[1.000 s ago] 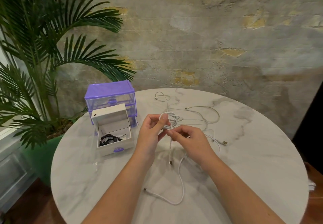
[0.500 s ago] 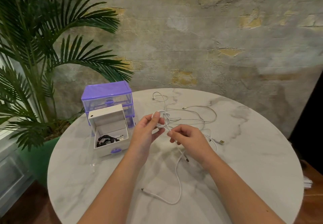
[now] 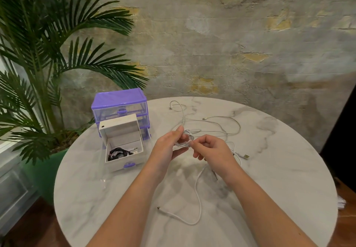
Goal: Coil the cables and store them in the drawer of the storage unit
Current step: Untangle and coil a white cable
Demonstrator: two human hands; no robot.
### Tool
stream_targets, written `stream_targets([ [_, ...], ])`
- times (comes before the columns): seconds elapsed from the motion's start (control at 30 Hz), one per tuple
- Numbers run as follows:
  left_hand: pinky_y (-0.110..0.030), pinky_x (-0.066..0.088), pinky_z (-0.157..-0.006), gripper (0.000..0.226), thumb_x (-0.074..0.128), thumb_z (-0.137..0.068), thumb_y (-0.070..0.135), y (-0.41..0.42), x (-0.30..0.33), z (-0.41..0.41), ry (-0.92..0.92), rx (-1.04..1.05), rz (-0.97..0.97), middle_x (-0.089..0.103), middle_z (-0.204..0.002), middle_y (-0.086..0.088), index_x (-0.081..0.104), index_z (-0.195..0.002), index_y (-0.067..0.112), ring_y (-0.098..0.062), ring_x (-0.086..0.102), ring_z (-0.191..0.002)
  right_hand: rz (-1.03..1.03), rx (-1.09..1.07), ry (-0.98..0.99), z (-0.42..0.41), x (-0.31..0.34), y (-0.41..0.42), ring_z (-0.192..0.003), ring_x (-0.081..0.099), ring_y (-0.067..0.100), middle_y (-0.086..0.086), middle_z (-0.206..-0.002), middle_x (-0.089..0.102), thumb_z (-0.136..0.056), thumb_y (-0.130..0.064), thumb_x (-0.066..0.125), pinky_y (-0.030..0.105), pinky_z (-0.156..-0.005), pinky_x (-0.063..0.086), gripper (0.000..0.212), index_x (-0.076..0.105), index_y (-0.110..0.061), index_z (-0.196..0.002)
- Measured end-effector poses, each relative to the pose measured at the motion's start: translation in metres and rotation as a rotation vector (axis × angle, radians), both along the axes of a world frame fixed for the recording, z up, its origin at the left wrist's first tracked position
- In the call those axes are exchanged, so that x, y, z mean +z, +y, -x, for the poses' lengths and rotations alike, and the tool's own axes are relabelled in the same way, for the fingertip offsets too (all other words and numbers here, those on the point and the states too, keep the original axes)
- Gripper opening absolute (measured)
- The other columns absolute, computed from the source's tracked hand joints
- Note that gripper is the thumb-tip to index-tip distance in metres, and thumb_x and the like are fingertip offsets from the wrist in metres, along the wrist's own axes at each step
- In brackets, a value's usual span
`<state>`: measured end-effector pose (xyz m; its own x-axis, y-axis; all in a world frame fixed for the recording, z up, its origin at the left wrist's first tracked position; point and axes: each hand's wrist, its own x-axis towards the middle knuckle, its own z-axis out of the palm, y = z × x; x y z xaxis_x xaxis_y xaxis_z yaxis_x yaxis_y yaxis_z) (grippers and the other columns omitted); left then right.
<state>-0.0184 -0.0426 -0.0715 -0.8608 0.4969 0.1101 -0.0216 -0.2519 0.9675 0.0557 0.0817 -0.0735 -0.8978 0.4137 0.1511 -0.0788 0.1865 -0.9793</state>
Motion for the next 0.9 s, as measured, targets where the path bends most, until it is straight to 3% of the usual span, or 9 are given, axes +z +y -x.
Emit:
stream_targets([
  [0.2, -0.029, 0.053, -0.082, 0.033, 0.059, -0.094, 0.031, -0.001, 0.004, 0.000, -0.054, 0.097, -0.043, 0.065, -0.082, -0.003, 0.057, -0.065, 0.016, -0.015, 0.062, -0.086, -0.074, -0.025, -0.004, 0.001, -0.002, -0.002, -0.053, 0.057, 0.004, -0.008, -0.053, 0.057, -0.085, -0.018, 0.069, 0.021, -0.062, 0.046, 0.012, 0.065, -0.010, -0.078],
  [0.33, -0.030, 0.054, -0.085, 0.036, 0.057, -0.094, 0.035, -0.004, 0.007, 0.000, -0.013, 0.084, 0.060, 0.065, -0.083, 0.001, 0.059, -0.061, 0.020, -0.010, 0.063, -0.087, -0.161, -0.111, 0.067, 0.002, -0.006, 0.001, -0.060, 0.058, 0.010, -0.010, -0.056, 0.057, -0.087, -0.025, 0.068, 0.025, -0.063, 0.047, 0.011, 0.064, -0.019, -0.078],
  [0.4, -0.031, 0.052, -0.085, 0.034, 0.058, -0.093, 0.039, -0.003, 0.007, -0.001, 0.048, 0.100, 0.148, 0.065, -0.082, 0.003, 0.063, -0.068, 0.016, -0.008, 0.061, -0.083, -0.222, -0.147, 0.110, 0.002, -0.008, 0.004, -0.065, 0.057, 0.013, -0.012, -0.063, 0.059, -0.089, -0.029, 0.066, 0.029, -0.066, 0.047, 0.010, 0.063, -0.025, -0.080],
  [0.47, -0.031, 0.053, -0.085, 0.034, 0.056, -0.094, 0.040, -0.002, 0.004, -0.002, 0.097, 0.105, 0.192, 0.063, -0.082, 0.003, 0.064, -0.077, 0.012, -0.007, 0.059, -0.082, -0.276, -0.151, 0.141, 0.003, -0.010, 0.005, -0.064, 0.053, 0.005, -0.011, -0.069, 0.061, -0.091, -0.030, 0.064, 0.025, -0.063, 0.043, 0.009, 0.063, -0.026, -0.083],
  [0.63, -0.025, 0.048, -0.073, 0.026, 0.049, -0.100, 0.030, 0.002, -0.003, 0.003, 0.112, 0.094, 0.229, 0.061, -0.080, 0.003, 0.065, -0.093, 0.011, -0.008, 0.057, -0.079, -0.364, -0.142, 0.169, 0.004, -0.013, 0.008, -0.075, 0.056, 0.006, -0.010, -0.080, 0.064, -0.094, -0.029, 0.061, 0.028, -0.068, 0.045, 0.008, 0.061, -0.027, -0.087],
  [0.8, -0.015, 0.047, -0.062, 0.020, 0.048, -0.100, 0.026, 0.002, -0.009, 0.008, 0.170, 0.099, 0.297, 0.056, -0.072, 0.005, 0.066, -0.105, 0.017, -0.004, 0.053, -0.068, -0.538, -0.174, 0.143, 0.004, -0.013, 0.015, -0.074, 0.052, -0.004, -0.017, -0.081, 0.061, -0.092, -0.030, 0.063, 0.017, -0.062, 0.034, 0.006, 0.064, -0.025, -0.088],
  [0.9, -0.017, 0.046, -0.064, 0.021, 0.053, -0.098, 0.030, 0.001, -0.008, 0.008, 0.166, 0.087, 0.322, 0.056, -0.070, 0.006, 0.068, -0.104, 0.018, -0.003, 0.052, -0.066, -0.536, -0.166, 0.160, 0.005, -0.014, 0.018, -0.081, 0.055, -0.003, -0.015, -0.085, 0.064, -0.090, -0.027, 0.066, 0.015, -0.065, 0.035, 0.004, 0.067, -0.025, -0.087],
])
